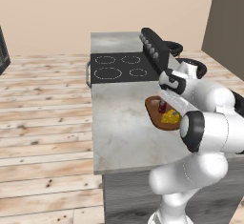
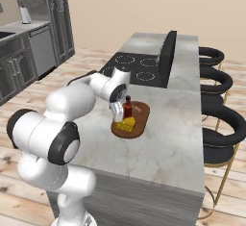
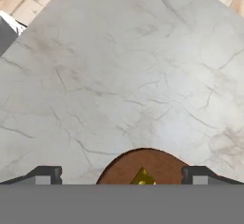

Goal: Retrieve the reheated potato from the microwave, then place the potato, cheese, and condiment on the cutting board.

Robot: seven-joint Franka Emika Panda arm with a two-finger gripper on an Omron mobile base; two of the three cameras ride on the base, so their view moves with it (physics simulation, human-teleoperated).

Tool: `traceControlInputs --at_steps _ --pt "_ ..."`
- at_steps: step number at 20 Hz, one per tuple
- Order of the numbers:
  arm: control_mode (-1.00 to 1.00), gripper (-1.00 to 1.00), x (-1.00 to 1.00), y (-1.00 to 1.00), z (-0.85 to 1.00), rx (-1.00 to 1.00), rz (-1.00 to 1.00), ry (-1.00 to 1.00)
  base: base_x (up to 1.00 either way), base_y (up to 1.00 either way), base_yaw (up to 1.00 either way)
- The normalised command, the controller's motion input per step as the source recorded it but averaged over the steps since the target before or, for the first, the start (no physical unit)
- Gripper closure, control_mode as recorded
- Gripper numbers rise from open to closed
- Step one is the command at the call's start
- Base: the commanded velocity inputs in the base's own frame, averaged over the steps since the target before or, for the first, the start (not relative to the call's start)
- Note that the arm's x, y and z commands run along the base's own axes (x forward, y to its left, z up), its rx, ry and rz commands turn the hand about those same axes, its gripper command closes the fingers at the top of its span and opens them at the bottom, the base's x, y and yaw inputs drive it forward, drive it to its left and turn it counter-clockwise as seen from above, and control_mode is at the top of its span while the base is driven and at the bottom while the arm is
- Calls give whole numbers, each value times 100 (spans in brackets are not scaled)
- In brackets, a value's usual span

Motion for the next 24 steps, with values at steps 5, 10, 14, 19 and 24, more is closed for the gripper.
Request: traceControlInputs --at_steps 5,10,14,19,24 --pt "-100 -100 -54 4 24 -5 -14 0 0 0 0" --pt "-100 -100 -55 0 15 -1 -38 0 0 0 0" --pt "-100 -100 -48 0 9 0 -51 8 0 0 0" --pt "-100 -100 -44 0 10 0 -54 15 0 0 0" --pt "-100 -100 -40 0 10 0 -59 17 0 0 0"
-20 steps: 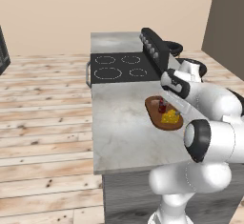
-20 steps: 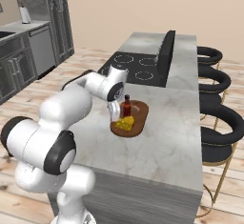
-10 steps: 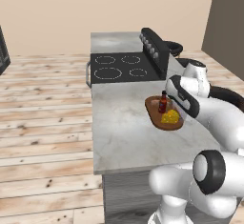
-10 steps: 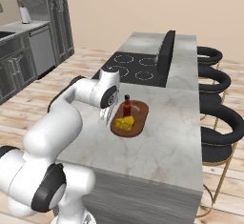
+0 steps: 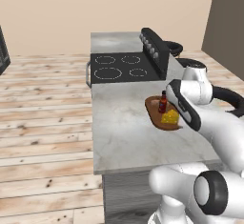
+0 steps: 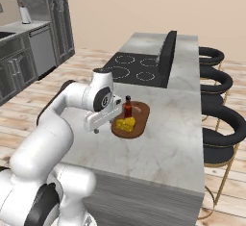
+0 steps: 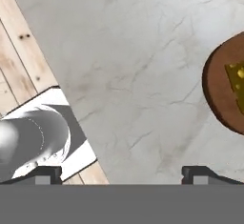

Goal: Retrieve the reheated potato from the microwave, then place the potato, cheese, and condiment on the cutting board.

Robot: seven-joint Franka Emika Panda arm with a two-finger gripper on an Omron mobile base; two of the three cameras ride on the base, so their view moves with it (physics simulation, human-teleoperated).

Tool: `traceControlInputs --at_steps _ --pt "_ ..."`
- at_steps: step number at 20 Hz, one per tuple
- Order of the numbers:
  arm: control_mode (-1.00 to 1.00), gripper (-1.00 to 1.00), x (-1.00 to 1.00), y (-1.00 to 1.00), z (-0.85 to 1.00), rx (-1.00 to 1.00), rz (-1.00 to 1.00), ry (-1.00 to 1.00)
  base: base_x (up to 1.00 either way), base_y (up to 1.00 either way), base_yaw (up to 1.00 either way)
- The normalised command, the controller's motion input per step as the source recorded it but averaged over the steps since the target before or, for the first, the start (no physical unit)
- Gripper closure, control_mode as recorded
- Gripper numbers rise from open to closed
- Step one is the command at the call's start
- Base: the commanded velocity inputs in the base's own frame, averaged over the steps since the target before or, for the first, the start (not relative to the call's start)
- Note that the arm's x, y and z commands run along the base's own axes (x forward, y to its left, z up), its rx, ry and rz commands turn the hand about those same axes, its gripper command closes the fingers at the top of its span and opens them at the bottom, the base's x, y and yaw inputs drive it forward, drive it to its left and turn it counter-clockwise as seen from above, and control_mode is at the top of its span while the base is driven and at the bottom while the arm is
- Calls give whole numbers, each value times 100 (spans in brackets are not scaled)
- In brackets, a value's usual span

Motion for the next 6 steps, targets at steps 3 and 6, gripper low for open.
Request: traceControlInputs --at_steps 3,6 --pt "-100 -100 -39 1 8 3 -66 12 0 0 0" --pt "-100 -100 -38 0 7 5 -68 14 0 0 0"
